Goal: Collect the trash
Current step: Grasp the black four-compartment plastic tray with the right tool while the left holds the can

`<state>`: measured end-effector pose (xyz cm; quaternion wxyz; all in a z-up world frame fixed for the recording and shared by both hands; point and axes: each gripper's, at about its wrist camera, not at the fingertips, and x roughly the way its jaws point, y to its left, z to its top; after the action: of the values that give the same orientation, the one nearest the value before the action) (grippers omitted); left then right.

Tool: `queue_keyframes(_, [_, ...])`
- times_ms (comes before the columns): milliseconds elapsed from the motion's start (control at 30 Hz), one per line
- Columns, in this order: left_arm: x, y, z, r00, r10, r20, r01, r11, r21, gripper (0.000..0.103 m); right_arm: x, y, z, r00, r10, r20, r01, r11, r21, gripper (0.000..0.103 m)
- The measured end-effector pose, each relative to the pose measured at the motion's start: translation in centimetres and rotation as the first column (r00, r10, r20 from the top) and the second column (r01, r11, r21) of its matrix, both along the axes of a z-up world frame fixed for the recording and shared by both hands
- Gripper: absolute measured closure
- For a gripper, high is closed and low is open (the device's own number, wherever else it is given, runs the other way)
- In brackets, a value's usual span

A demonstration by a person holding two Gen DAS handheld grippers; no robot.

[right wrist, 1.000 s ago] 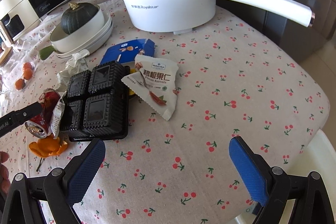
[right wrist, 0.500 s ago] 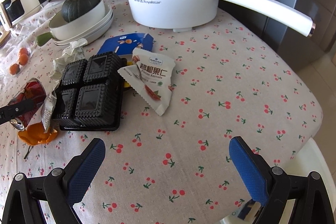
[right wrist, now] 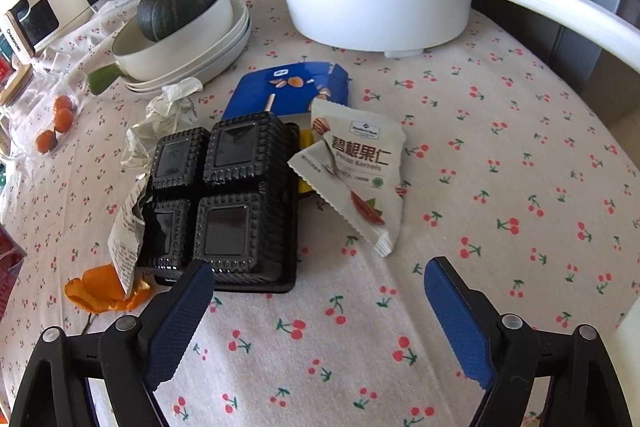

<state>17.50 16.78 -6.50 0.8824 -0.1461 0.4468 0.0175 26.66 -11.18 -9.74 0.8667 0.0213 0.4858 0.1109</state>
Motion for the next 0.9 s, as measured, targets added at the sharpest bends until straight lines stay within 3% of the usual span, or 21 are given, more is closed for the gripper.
queue_keyframes(200, [0.1, 1.1, -0.3, 1.0, 0.001, -0.009, 0.0, 1.0, 0.022, 0.047, 2.1, 1.9, -1.3, 1.0, -0.006, -0.026, 0.006, 1.0, 0.011, 0.029])
queue_keyframes(433, [0.2, 1.8, -0.5, 1.0, 0.018, -0.006, -0.018, 1.0, 0.015, 0.047, 3.0, 3.0, -1.8, 0.999, -0.019, -0.036, 0.022, 0.997, 0.072, 0.033])
queue_keyframes(600, [0.3, 1.8, -0.5, 1.0, 0.016, -0.004, -0.016, 1.0, 0.015, 0.047, 3.1, 3.7, -2.2, 0.999, -0.006, -0.036, 0.008, 0.999, 0.043, 0.042])
queue_keyframes(667, [0.2, 1.7, -0.4, 1.0, 0.016, -0.002, -0.016, 1.0, 0.009, 0.047, 3.0, 3.7, -2.1, 0.999, 0.008, -0.035, -0.006, 0.998, 0.061, 0.051])
queue_keyframes(900, [-0.4, 0.5, 0.8, 1.0, 0.007, 0.03, -0.007, 1.0, 0.0, 0.047, 1.0, 3.5, -0.2, 0.999, 0.037, 0.009, -0.037, 0.999, 0.004, 0.054])
